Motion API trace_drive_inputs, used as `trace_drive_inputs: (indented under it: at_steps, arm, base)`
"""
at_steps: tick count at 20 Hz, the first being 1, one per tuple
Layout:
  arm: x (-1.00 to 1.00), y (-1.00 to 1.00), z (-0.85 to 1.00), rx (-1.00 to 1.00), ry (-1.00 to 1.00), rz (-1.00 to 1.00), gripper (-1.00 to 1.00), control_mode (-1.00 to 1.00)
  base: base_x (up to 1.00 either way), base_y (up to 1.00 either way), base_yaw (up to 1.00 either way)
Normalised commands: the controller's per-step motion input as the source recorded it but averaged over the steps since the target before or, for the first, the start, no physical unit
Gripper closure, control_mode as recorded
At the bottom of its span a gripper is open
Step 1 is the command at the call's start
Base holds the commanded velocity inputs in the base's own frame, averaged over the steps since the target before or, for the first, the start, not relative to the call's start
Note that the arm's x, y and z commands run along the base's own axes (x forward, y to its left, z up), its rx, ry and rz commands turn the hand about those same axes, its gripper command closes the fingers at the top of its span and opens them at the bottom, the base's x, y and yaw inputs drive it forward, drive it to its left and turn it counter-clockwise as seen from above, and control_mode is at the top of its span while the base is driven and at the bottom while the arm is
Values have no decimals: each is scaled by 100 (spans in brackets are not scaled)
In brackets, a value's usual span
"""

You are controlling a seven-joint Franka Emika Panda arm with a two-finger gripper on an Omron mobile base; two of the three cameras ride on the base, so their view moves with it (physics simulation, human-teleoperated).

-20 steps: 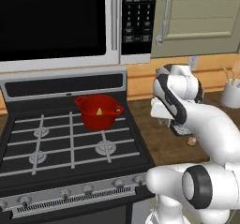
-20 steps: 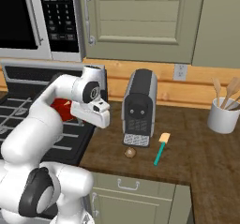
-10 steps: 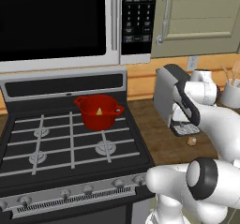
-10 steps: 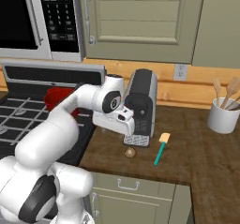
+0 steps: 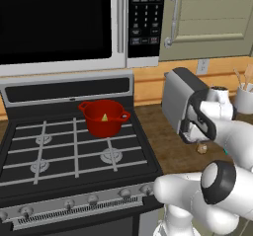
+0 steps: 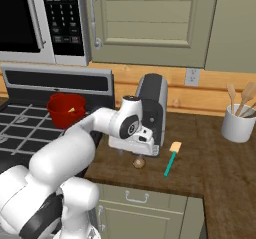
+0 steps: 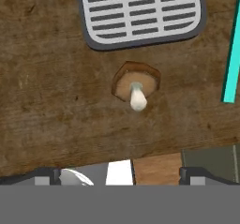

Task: Put the mushroom and lemon wedge in the pot. Retrieve the spatula and lightly stir the vegetables in the pot.

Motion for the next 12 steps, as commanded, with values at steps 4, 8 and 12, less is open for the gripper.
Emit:
trace_drive_inputs:
  at_steps: [4, 8, 12]
  arm:
    - [40, -6, -45, 0, 0, 17, -100, -100]
    - [28, -14, -40, 0, 0, 16, -100, -100]
    - [4, -24, -34, 0, -1, 14, -100, -100]
  base:
    - [0, 0, 0]
    - [0, 0, 0]
    - [0, 0, 0]
